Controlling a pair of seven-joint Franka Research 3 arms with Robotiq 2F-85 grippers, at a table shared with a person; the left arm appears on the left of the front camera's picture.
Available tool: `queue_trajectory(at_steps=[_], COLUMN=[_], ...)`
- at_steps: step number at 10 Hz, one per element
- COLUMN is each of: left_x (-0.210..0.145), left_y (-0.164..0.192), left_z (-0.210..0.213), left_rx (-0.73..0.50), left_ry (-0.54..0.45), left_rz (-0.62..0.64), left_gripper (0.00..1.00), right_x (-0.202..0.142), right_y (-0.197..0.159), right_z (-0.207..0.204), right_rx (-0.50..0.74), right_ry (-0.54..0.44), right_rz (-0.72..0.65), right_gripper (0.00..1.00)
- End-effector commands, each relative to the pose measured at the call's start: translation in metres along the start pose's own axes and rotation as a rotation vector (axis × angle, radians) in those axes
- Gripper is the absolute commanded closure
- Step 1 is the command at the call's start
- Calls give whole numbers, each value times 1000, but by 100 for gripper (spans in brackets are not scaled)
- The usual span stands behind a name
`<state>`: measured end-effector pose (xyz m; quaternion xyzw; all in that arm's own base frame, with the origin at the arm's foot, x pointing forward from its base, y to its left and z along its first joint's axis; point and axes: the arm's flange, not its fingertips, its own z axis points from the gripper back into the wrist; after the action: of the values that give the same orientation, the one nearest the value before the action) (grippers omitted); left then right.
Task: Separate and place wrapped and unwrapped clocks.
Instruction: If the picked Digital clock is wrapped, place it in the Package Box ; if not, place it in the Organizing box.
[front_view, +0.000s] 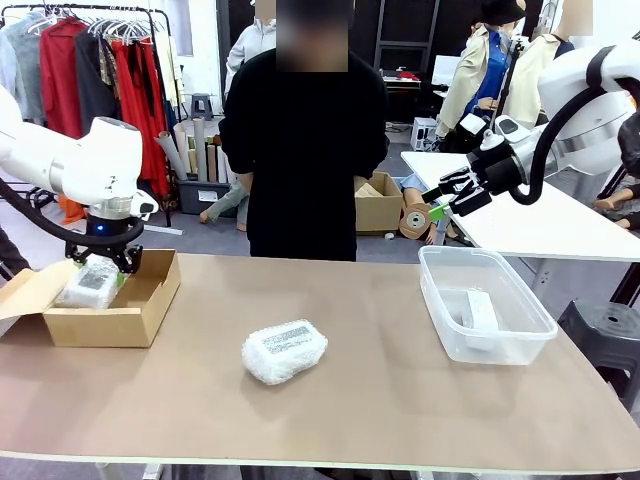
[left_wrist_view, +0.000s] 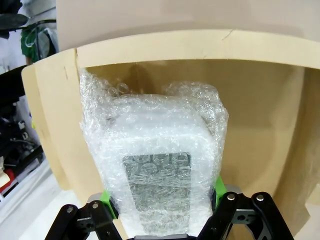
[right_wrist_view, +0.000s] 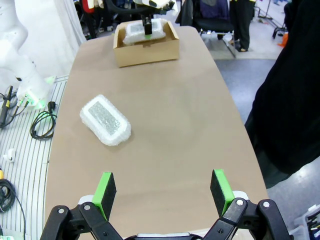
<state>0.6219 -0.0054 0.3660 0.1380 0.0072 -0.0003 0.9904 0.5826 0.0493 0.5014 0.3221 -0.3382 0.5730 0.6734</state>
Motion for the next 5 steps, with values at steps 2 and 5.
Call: queue_trajectory(at_steps=[2, 5], left_x=[13, 16], left_y=[3, -3], left_z=[-4, -8], left_rx=[8, 17], left_ry=[24, 40], left_rz=[12, -4], left_gripper=[100, 100], right_x=[1, 1], right_y=[0, 0], right_z=[1, 1], right_rx=[-2, -2], right_ry=[6, 6], right_rz=[9, 9], right_gripper=[0, 0])
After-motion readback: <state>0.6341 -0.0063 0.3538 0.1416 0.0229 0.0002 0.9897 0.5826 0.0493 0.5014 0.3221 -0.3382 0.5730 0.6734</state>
